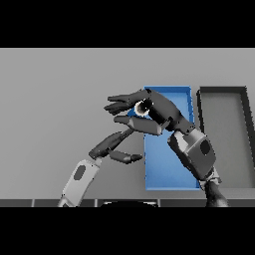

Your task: Pick up the blue pipe and place it into the blue bin.

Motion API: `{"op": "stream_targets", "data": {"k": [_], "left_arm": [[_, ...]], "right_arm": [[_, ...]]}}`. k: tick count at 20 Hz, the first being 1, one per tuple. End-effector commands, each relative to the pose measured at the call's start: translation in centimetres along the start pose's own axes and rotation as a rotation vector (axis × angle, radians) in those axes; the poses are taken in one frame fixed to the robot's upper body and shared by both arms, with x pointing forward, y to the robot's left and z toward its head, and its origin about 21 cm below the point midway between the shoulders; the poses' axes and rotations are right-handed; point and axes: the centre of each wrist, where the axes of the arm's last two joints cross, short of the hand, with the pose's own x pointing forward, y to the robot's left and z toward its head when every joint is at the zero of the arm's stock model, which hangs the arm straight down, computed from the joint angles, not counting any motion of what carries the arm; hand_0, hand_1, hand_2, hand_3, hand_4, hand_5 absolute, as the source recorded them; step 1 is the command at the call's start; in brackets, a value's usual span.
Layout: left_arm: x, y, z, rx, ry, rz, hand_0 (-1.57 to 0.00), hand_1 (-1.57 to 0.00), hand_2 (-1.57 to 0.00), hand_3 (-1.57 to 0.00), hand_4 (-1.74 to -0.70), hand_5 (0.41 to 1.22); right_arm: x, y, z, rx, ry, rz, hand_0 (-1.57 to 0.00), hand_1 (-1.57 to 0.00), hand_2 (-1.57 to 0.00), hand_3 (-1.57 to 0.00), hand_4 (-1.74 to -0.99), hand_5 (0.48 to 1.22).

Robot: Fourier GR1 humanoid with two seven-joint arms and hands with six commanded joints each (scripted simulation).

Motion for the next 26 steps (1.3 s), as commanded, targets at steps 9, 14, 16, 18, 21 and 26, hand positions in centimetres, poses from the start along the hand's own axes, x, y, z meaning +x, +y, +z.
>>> {"op": "stream_targets", "data": {"k": [9,14,16,18,21,26], "left_arm": [[-0.2,0.0,0.3,0.006,0.002,-0.028,0.00,0.00,0.00,0.00,-0.88,0.411],[-0.3,0.4,0.7,0.004,-0.002,-0.041,0.00,0.00,0.00,0.00,-0.87,0.419],[-0.4,-0.1,0.4,-0.002,-0.003,-0.034,0.00,0.00,0.00,0.00,-0.87,0.420],[-0.5,-0.2,0.8,-0.004,-0.009,-0.018,0.00,0.00,0.00,0.00,-0.87,0.422],[-0.4,-0.6,0.9,0.000,0.002,-0.008,0.00,0.00,0.00,0.00,-0.88,0.425],[-0.5,-0.3,1.2,0.003,0.002,-0.015,0.00,0.00,0.00,0.00,-0.89,0.423]], "right_arm": [[2.3,-9.7,2.3,-0.434,0.102,0.150,-1.57,-1.57,-1.57,-1.57,-1.741,1.221],[-1.5,-11.7,7.4,-0.567,0.235,0.108,-1.57,-1.57,-1.57,-1.57,-1.741,1.221],[-3.3,-11.3,9.8,-0.603,0.295,0.084,-1.57,-1.57,-1.57,-1.57,-1.741,1.221],[-4.8,-10.9,11.5,-0.638,0.356,0.072,-1.57,-1.57,-1.57,-1.57,-1.741,1.221],[-7.2,-9.6,14.4,-0.720,0.465,0.017,-1.57,-1.57,-1.57,-1.57,-1.741,1.221],[-9.9,-7.7,16.7,-0.856,0.662,-0.008,-1.57,-1.57,-1.57,-1.51,-1.741,1.221]]}}
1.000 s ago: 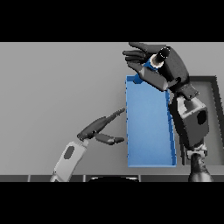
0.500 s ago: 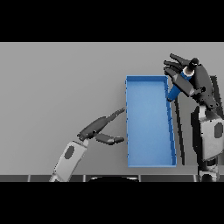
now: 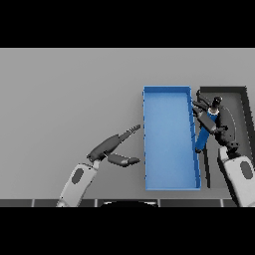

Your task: Pick up the blue pipe and place it into the blue bin.

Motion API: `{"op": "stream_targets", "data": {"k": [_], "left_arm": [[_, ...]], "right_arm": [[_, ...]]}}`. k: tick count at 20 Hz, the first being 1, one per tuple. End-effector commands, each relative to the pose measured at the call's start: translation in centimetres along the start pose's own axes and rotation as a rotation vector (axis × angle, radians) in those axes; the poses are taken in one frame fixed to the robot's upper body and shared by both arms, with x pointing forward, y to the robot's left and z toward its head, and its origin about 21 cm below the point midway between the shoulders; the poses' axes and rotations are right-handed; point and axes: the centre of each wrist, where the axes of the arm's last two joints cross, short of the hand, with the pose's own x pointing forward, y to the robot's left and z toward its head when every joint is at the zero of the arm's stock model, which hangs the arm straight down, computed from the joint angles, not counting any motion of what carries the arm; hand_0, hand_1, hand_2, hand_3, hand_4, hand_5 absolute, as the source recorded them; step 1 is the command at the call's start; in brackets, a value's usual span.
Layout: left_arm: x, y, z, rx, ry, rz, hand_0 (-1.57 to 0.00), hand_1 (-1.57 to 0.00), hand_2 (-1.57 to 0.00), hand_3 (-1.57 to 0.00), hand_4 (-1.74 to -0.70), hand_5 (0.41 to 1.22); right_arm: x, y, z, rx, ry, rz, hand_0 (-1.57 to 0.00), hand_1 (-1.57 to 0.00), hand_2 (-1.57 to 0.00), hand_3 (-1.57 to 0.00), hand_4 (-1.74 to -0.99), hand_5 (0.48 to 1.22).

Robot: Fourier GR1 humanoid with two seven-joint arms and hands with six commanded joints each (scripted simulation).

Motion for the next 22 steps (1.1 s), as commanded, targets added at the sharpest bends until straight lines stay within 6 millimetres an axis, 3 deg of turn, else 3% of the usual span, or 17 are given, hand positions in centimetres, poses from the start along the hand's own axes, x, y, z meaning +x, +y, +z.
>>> {"op": "stream_targets", "data": {"k": [1,2,6,7,9,11,13,17,22], "left_arm": [[0.0,-0.3,0.0,-0.005,-0.003,0.001,0.00,0.00,0.00,0.00,-0.89,0.422],[0.1,-0.5,0.0,-0.004,0.001,0.003,0.00,0.00,0.00,0.00,-0.89,0.420],[0.2,-0.4,-0.1,-0.011,0.003,-0.005,0.00,0.00,0.00,0.00,-0.88,0.421],[0.3,-0.8,-0.1,-0.016,0.004,-0.009,0.00,0.00,0.00,0.00,-0.88,0.421],[0.3,-0.6,0.1,-0.014,0.001,-0.012,0.00,0.00,0.00,0.00,-0.88,0.422],[0.3,-0.3,0.0,-0.005,0.014,-0.013,0.00,0.00,0.00,0.00,-0.88,0.427],[0.4,-0.6,0.1,-0.002,-0.002,-0.004,0.00,0.00,0.00,0.00,-0.88,0.430],[0.3,-0.6,0.1,0.000,0.010,-0.005,0.00,0.00,0.00,0.00,-0.89,0.428],[0.4,-0.8,-0.2,0.001,0.008,-0.008,0.00,0.00,0.00,0.00,-0.89,0.428]], "right_arm": [[-0.6,0.2,0.1,-0.015,0.039,-0.010,-1.57,-1.57,-1.57,-1.52,-1.741,1.221],[-1.2,0.5,0.3,-0.028,0.069,0.000,-1.57,-1.57,-1.57,-1.26,-1.741,1.221],[-2.0,1.2,0.3,-0.097,0.074,0.068,-1.57,-1.55,-1.57,-0.85,-1.741,1.221],[-2.6,1.4,0.0,-0.095,0.059,0.075,-1.46,-1.34,-1.34,-0.79,-1.678,1.221],[-3.2,1.3,-0.5,-0.117,0.069,0.115,-0.94,-0.85,-0.86,-0.50,-1.503,1.221],[-3.3,1.4,-0.6,-0.075,0.118,0.167,-0.60,-0.55,-0.55,-0.32,-1.337,1.221],[-4.6,1.3,-0.6,-0.037,0.305,0.224,-0.38,-0.35,-0.35,-0.21,-1.219,1.137],[-5.5,1.0,-0.4,0.032,0.433,0.339,-0.16,-0.14,-0.14,-0.08,-1.083,0.934],[-5.6,1.4,-0.8,0.071,0.500,0.473,-0.05,-0.05,-0.05,-0.03,-1.051,0.787]]}}
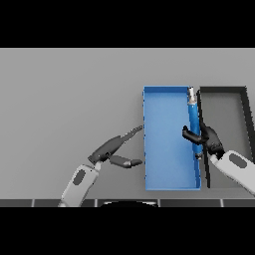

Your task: Pick up the blue pipe and place it into the blue bin.

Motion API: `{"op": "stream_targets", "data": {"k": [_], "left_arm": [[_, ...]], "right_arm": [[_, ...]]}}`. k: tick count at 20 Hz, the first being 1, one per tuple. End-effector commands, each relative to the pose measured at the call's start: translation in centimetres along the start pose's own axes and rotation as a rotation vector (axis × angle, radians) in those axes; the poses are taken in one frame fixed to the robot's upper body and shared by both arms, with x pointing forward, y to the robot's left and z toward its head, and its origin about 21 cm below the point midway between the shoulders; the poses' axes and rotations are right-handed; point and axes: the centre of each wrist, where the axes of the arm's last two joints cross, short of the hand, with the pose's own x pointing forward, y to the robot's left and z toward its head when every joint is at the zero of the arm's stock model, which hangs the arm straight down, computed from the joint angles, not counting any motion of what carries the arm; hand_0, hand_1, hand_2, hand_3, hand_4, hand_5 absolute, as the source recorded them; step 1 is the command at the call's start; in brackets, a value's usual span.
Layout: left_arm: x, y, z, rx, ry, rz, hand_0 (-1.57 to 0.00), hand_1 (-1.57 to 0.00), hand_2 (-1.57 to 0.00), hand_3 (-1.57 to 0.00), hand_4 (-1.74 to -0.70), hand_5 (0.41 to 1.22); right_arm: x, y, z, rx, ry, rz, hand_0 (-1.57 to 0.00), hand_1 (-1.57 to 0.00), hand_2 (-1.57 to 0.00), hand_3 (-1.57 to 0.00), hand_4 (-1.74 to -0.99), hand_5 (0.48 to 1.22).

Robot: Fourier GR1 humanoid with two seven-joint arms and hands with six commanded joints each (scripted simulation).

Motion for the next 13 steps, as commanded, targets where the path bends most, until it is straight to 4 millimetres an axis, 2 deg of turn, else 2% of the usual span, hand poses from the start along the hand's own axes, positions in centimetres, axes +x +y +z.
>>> {"op": "stream_targets", "data": {"k": [1,6,13], "left_arm": [[-0.41,0.11,0.50,0.000,-0.003,0.004,0.00,0.00,0.00,0.00,-0.89,0.428],[-0.22,0.11,0.21,0.001,0.001,0.003,0.00,0.00,0.00,0.00,-0.89,0.431],[0.09,0.06,-0.16,0.005,-0.001,0.004,0.00,0.00,0.00,0.00,-0.88,0.431]], "right_arm": [[0.09,0.07,0.12,-0.002,0.003,0.004,-0.04,-0.04,-0.04,-0.02,-1.046,0.759],[0.27,0.29,0.02,-0.006,0.001,0.014,-0.01,-0.01,-0.01,-0.01,-1.022,0.672],[0.65,0.22,0.14,0.010,0.003,0.025,-0.01,-0.01,-0.01,0.00,-1.022,0.643]]}}
